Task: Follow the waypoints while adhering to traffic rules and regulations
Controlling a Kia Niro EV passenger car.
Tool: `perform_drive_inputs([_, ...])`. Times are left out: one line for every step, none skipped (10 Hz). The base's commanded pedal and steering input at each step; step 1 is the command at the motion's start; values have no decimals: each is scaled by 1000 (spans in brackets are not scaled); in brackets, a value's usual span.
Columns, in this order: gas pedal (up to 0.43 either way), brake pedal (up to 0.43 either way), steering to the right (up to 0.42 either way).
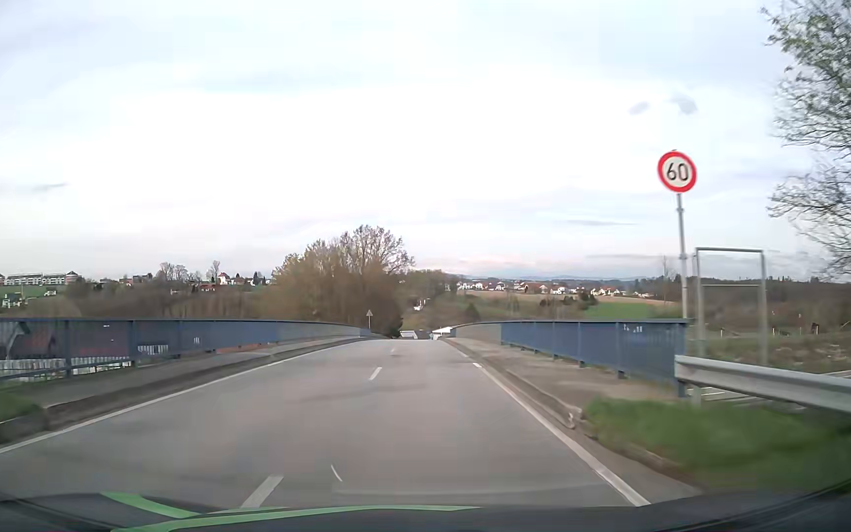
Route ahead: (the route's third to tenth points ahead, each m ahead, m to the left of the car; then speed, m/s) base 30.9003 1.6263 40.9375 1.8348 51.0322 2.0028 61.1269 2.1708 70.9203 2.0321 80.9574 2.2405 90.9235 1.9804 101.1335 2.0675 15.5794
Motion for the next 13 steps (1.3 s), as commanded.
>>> perform_drive_inputs([0, 0, 0])
perform_drive_inputs([0, 0, 0])
perform_drive_inputs([0, 0, 0])
perform_drive_inputs([0, 0, 0])
perform_drive_inputs([0, 0, 0])
perform_drive_inputs([0, 0, 0])
perform_drive_inputs([0, 0, 0])
perform_drive_inputs([0, 0, -1])
perform_drive_inputs([0, 0, 0])
perform_drive_inputs([0, 0, 0])
perform_drive_inputs([0, 0, -1])
perform_drive_inputs([0, 0, -1])
perform_drive_inputs([0, 0, -1])
